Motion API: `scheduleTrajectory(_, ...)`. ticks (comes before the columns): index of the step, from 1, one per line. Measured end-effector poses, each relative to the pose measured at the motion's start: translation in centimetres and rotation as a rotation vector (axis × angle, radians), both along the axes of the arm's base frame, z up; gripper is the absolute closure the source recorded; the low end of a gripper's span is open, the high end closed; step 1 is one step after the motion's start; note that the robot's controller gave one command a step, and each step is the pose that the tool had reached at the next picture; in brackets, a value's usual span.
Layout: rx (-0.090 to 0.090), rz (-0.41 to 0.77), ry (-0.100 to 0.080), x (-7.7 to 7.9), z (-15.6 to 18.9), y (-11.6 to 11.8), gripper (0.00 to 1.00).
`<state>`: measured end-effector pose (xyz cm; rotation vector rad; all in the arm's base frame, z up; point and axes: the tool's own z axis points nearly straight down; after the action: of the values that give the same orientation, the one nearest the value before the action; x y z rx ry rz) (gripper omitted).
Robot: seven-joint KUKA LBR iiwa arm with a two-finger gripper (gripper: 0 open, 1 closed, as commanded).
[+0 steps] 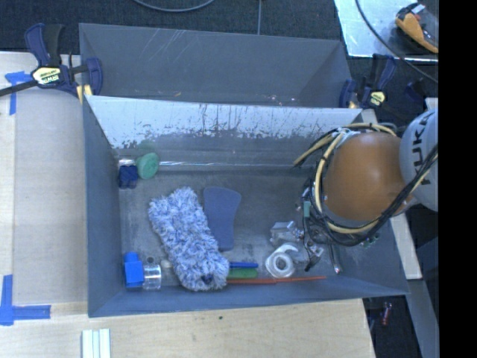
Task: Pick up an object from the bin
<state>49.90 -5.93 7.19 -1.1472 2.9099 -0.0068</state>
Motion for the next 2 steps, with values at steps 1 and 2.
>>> scheduleTrajectory(1, 0.0, -0.015, 0.001, 0.0, 0.0, 0.0, 1.0)
scheduleTrajectory(2, 0.001, -0.018, 0.011, -0.3, 3.1, 0.0, 1.0)
